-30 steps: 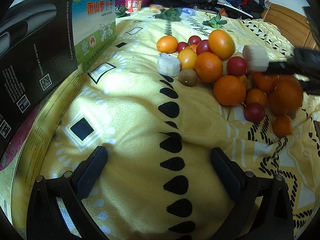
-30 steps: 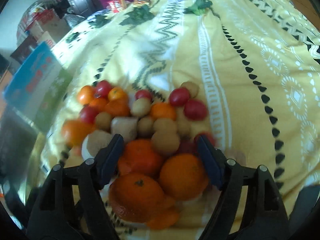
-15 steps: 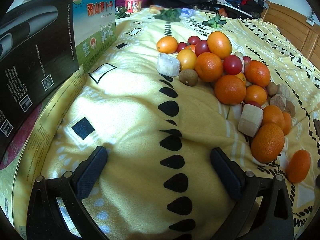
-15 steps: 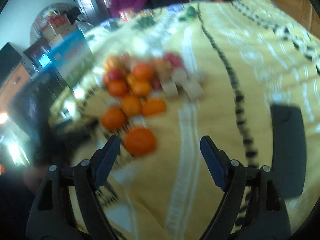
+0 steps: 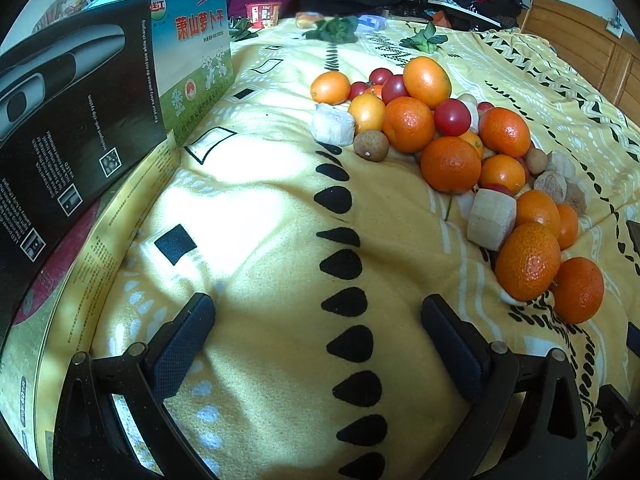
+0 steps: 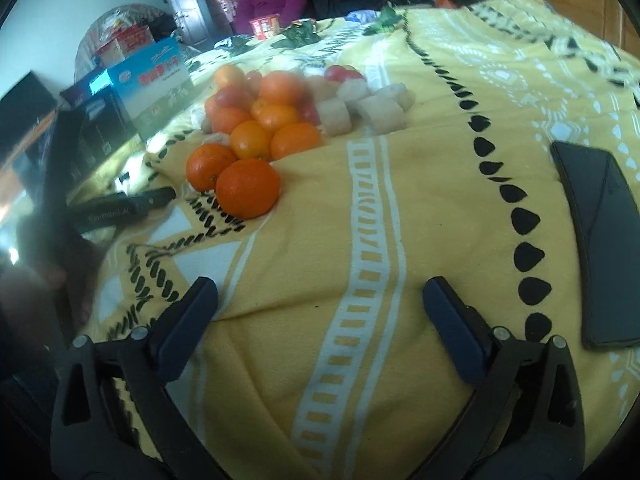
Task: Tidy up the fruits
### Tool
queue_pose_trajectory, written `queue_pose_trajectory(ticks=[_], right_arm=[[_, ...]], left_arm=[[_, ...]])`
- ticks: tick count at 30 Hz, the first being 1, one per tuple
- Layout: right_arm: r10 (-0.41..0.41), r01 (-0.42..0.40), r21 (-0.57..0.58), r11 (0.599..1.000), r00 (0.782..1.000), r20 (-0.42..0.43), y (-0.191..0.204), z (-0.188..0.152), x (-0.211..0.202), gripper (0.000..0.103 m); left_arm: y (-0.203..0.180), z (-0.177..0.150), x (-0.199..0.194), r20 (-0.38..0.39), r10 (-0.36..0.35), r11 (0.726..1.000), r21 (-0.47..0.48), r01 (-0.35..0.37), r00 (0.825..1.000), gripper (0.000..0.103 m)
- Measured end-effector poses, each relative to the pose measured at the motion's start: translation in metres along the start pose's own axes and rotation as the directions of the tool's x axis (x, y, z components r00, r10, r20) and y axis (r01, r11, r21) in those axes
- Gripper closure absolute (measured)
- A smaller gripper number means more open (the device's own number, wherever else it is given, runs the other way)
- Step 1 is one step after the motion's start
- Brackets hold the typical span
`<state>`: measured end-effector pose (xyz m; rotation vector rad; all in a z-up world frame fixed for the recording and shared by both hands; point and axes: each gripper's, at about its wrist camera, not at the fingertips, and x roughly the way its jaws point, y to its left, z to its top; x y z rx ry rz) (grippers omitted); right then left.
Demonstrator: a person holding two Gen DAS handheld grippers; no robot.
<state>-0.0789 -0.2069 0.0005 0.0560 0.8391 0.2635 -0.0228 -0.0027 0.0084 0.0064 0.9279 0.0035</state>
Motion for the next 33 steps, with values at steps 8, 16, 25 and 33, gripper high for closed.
queue_pose_trajectory(ticks=[8,16,25,33], right_arm=[[-0.001,0.001,0.004,1.000,1.000,-0.005,-0.002,0.000,0.000,0.000],[0.002,-0.002,0.018,1.000,1.000,-0.018,-0.003,0.000,0.002,0.000],[-0.009,0.009,0.015,1.000,1.000,-0.008,-0.002,0.000,0.001,0.000],[-0.006,0.006,0.015,1.000,1.000,-0.001,-0.002,-0.001,0.000,0.000]], left_arm=[[0.000,0.001,0.001,-0.004,0.010,1.000,0.000,-0.010,1.000,0.000],[0.000,0.004,0.000,-0.027,0.014,1.000,-0.002,-0.014,1.000,0.000],[-0.025,0.014,-0.029,0.000,-0.162,0.986,-0.024,0.162,0.987,0.022],[-0.059,0.029,-0.022,-0.049,-0.360,0.931,-0.077,0.356,0.931,0.030]])
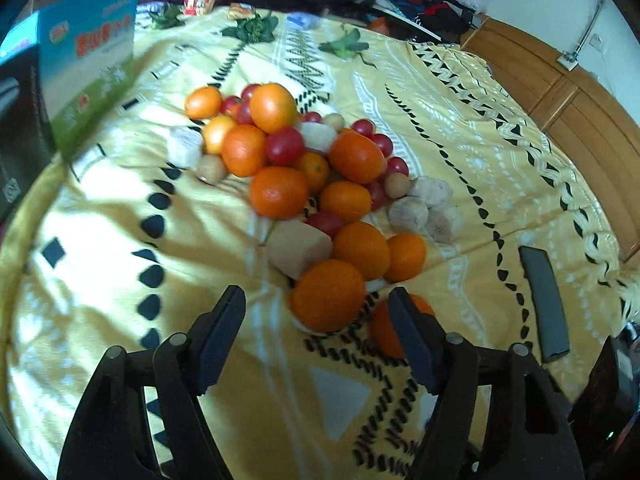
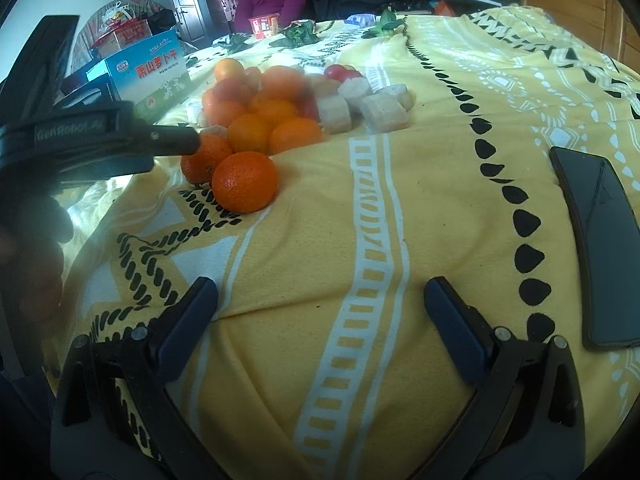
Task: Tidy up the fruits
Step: 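Grasp a large orange from the pile with the left tool, then grasp a beige root chunk with the right tool while the left carries the orange toward the steel bowl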
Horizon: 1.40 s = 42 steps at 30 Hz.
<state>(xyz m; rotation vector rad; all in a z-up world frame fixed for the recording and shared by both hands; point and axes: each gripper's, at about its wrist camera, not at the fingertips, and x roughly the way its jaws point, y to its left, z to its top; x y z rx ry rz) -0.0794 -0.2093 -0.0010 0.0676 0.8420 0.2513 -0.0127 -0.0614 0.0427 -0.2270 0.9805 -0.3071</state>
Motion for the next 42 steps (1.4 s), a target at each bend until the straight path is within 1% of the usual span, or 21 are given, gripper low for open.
queue_pose_trajectory(ticks=[2,3,5,8,12,14,16,19,21,23,24,26,27,29,31,32,33,35,37,40,42], right_arm=[[0.000,0.000,0.000,1.000,1.000,0.000,0.000,0.000,0.000,0.000],[0.000,0.000,0.001,1.000,1.000,0.000,0.000,0.000,0.000,0.000],[0.002,-0.002,0.002,1.000,1.000,-0.001,0.000,0.000,0.000,0.000],[0.007,-0.007,0.003,1.000,1.000,-0.003,-0.001,0.001,-0.001,0.000],[0.016,-0.016,0.008,1.000,1.000,-0.018,-0.001,0.003,-0.004,0.000],[0.027,-0.027,0.028,0.999,0.999,-0.024,-0.002,0.005,-0.008,0.000],[0.041,-0.039,0.049,0.998,0.999,-0.024,-0.004,0.006,-0.013,0.004],[0.065,-0.063,0.061,0.996,0.997,-0.034,-0.004,0.009,-0.019,0.016],[0.089,-0.086,0.065,0.994,0.995,-0.044,-0.001,0.015,-0.021,0.036],[0.118,-0.115,0.077,0.990,0.992,-0.042,0.004,0.027,-0.021,0.044],[0.137,-0.134,0.076,0.988,0.990,-0.038,0.008,0.034,-0.020,0.046],[0.187,-0.186,0.034,0.982,0.981,-0.041,0.024,0.054,-0.014,0.047],[0.219,-0.220,-0.016,0.975,0.974,-0.052,0.035,0.068,-0.009,0.047],[0.246,-0.255,-0.116,0.960,0.965,-0.086,0.053,0.087,0.000,0.047],[0.230,-0.251,-0.239,0.938,0.966,-0.114,0.070,0.110,0.013,0.047],[0.208,-0.236,-0.289,0.928,0.970,-0.124,0.076,0.121,0.021,0.047],[0.195,-0.228,-0.317,0.921,0.972,-0.134,0.080,0.128,0.028,0.047],[0.184,-0.235,-0.355,0.905,0.968,-0.172,0.086,0.135,0.044,0.047],[0.151,-0.222,-0.407,0.886,0.968,-0.199,0.092,0.137,0.060,0.047],[0.139,-0.229,-0.429,0.874,0.963,-0.230,0.094,0.134,0.073,0.052],[0.129,-0.221,-0.441,0.870,0.964,-0.231,0.098,0.132,0.077,0.055]], left_arm=[[-0.002,0.002,0.010,-0.035,-0.033,0.999,0.003,0.033,0.999,0.042],[-0.004,0.001,0.013,-0.044,-0.041,0.999,0.007,0.041,0.998,0.045],[-0.002,0.001,0.017,-0.045,-0.036,0.999,-0.002,0.036,0.998,0.056],[0.003,0.001,0.016,-0.046,-0.049,0.999,-0.007,0.049,0.998,0.060],[0.007,-0.001,-0.001,-0.027,-0.066,0.998,0.009,0.066,0.997,0.061],[0.012,-0.004,-0.015,-0.005,-0.036,0.999,0.030,0.036,0.999,0.061],[0.021,-0.007,-0.026,0.013,-0.017,0.999,0.035,0.017,1.000,0.061],[0.038,-0.011,-0.041,0.039,0.016,0.999,0.032,-0.018,0.999,0.061],[0.046,-0.012,-0.050,0.067,0.027,0.999,0.018,-0.028,0.997,0.061],[0.051,-0.012,-0.058,0.092,0.039,0.999,0.007,-0.040,0.995,0.061],[0.053,-0.012,-0.063,0.102,0.037,0.999,0.003,-0.038,0.994,0.061],[0.055,-0.012,-0.068,0.112,0.032,0.999,0.002,-0.033,0.993,0.061],[0.057,-0.011,-0.072,0.118,0.028,1.000,0.001,-0.028,0.993,0.061],[0.061,-0.010,-0.078,0.134,0.024,1.000,-0.010,-0.023,0.991,0.061],[0.066,-0.009,-0.086,0.153,0.016,1.000,-0.029,-0.012,0.988,0.061],[0.067,-0.008,-0.089,0.162,0.018,0.999,-0.032,-0.013,0.987,0.061],[0.068,-0.008,-0.091,0.169,0.019,0.999,-0.030,-0.014,0.985,0.061],[0.071,-0.007,-0.094,0.179,0.019,1.000,-0.026,-0.014,0.984,0.061],[0.075,-0.005,-0.095,0.181,0.017,0.999,-0.032,-0.011,0.983,0.061],[0.082,-0.004,-0.093,0.180,0.019,0.999,-0.047,-0.011,0.983,0.061],[0.084,-0.004,-0.091,0.177,0.018,0.999,-0.054,-0.009,0.984,0.061]])
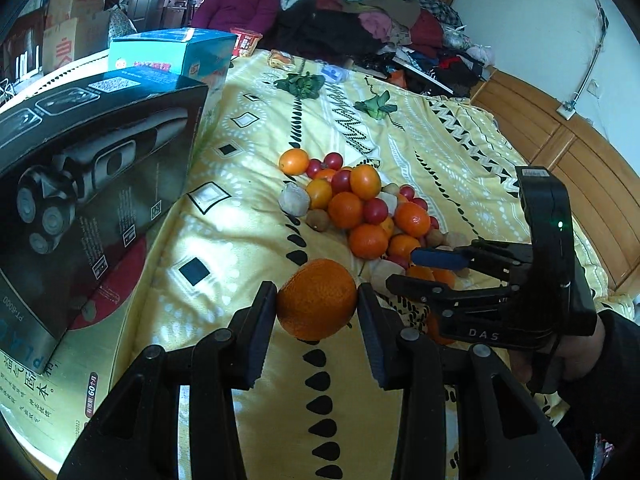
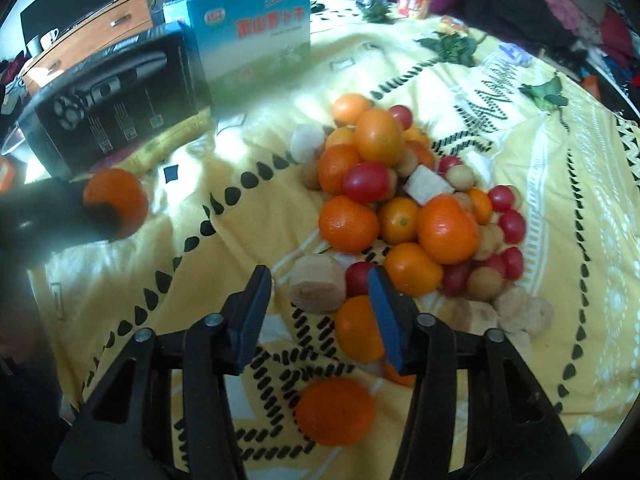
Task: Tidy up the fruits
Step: 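Grasp a beige root chunk with the right tool while the left carries the orange toward the steel bowl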
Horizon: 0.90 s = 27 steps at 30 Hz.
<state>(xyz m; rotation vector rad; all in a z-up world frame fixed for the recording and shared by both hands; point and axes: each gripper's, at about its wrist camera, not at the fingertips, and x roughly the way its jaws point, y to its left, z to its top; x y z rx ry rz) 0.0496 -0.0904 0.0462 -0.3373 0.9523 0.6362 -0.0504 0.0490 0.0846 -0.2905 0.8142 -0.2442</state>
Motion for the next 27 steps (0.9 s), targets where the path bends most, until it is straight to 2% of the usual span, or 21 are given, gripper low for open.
queue_pose_trajectory(ticks=[4,8,10,12,18,23,27], right_arm=[[-0.042,0.041,-0.043,0.998,0.999,-0.010,0.008,0.000,0.008,0.065],[-0.102,0.101,-0.084,0.991,0.995,-0.013,0.014,-0.005,0.014,0.069],[-0.106,0.105,-0.077,0.992,0.994,-0.005,0.014,-0.008,0.013,0.070],[-0.120,0.120,-0.077,0.990,0.993,0.013,0.016,-0.009,0.008,0.070],[-0.085,0.082,0.028,0.996,0.988,0.128,0.011,0.000,-0.039,0.071],[-0.069,0.053,0.072,0.996,0.968,0.240,0.017,0.036,-0.088,0.071],[-0.022,-0.004,0.081,0.997,0.947,0.321,0.041,0.078,-0.115,0.071]], left_arm=[[0.000,0.000,0.002,-0.002,-0.004,1.000,-0.001,0.004,1.000,0.061],[-0.001,0.000,0.004,0.001,-0.008,1.000,0.002,0.008,1.000,0.061],[-0.001,0.001,0.003,0.006,-0.007,1.000,-0.001,0.007,1.000,0.061],[-0.002,0.004,0.000,0.014,-0.006,1.000,-0.001,0.006,1.000,0.061],[-0.003,0.020,-0.030,0.089,-0.011,1.000,0.013,0.009,0.996,0.061],[0.011,0.047,-0.083,0.212,0.016,1.000,0.001,-0.016,0.977,0.061],[0.047,0.067,-0.127,0.296,0.097,0.995,-0.052,-0.086,0.950,0.061]])
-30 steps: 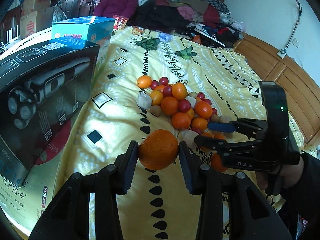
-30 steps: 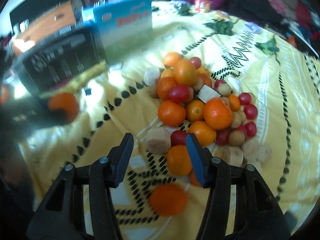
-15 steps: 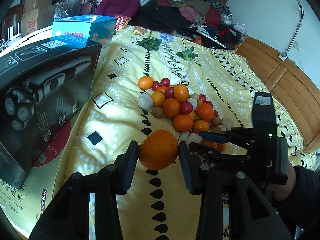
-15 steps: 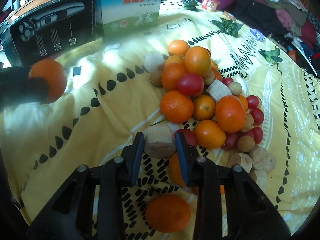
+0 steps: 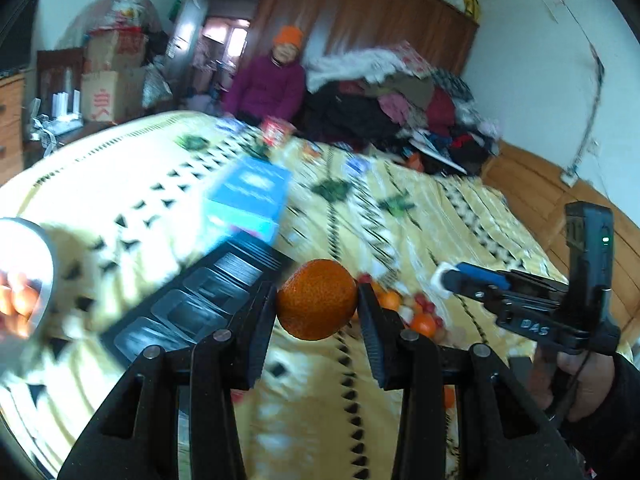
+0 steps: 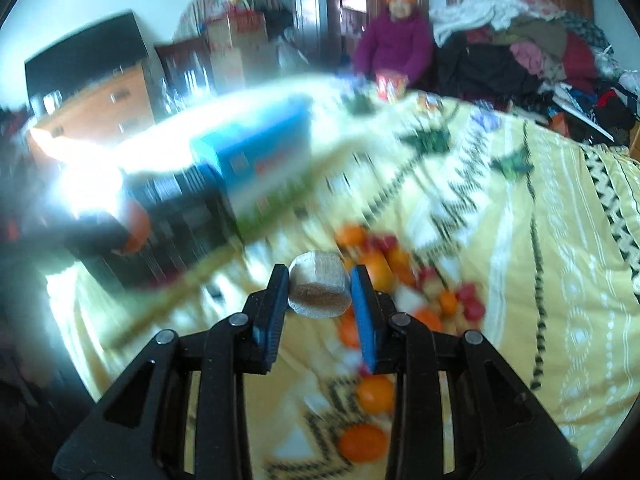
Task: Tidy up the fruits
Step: 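Grasp a beige root chunk with the right tool while the left carries the orange toward the steel bowl, then lower the orange and root chunk into the steel bowl and open both tools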
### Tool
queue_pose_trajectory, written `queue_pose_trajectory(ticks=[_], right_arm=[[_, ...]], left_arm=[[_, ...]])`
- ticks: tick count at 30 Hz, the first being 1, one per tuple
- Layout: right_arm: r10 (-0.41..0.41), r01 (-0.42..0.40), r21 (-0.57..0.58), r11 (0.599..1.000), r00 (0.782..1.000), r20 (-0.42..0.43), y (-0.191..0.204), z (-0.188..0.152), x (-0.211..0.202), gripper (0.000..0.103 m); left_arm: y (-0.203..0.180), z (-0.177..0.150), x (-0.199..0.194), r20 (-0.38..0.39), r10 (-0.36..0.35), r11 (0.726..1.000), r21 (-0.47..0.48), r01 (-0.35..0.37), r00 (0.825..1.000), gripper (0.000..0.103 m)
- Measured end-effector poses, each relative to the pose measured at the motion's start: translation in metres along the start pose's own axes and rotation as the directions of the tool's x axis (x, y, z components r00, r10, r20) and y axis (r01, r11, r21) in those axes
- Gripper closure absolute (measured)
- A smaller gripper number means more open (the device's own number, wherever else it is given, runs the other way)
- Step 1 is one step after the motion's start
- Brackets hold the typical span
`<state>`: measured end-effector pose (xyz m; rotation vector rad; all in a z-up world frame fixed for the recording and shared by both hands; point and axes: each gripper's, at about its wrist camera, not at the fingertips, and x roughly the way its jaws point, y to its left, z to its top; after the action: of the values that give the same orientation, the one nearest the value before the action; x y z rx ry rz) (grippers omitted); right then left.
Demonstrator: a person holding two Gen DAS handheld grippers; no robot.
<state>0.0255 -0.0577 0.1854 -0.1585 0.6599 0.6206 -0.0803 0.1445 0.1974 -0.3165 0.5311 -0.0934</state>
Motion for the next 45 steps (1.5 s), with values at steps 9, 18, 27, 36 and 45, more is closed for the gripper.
queue_pose_trajectory(ticks=[9,18,27,36,45], right_arm=[[0.242,-0.236,-0.097,0.967,0.969,0.047,0.140,0.087,0.033,0.071],[0.431,-0.446,-0.141,0.884,0.894,-0.125,0.286,0.085,0.117,0.071],[0.452,-0.492,-0.094,0.865,0.848,-0.275,0.331,0.060,0.170,0.071],[0.423,-0.470,-0.078,0.879,0.846,-0.326,0.336,0.059,0.179,0.070],[0.408,-0.431,-0.085,0.898,0.890,-0.204,0.325,0.076,0.138,0.056]], left_arm=[[0.163,0.042,-0.078,0.070,0.320,0.932,-0.203,-0.300,0.945,0.061],[0.279,0.001,-0.102,-0.075,0.455,0.812,-0.374,-0.448,0.887,0.061],[0.296,-0.021,-0.086,-0.156,0.436,0.812,-0.357,-0.462,0.886,0.061],[0.303,-0.018,-0.084,-0.162,0.439,0.805,-0.366,-0.467,0.884,0.035],[0.292,-0.010,-0.101,-0.113,0.466,0.796,-0.379,-0.471,0.878,0.028]])
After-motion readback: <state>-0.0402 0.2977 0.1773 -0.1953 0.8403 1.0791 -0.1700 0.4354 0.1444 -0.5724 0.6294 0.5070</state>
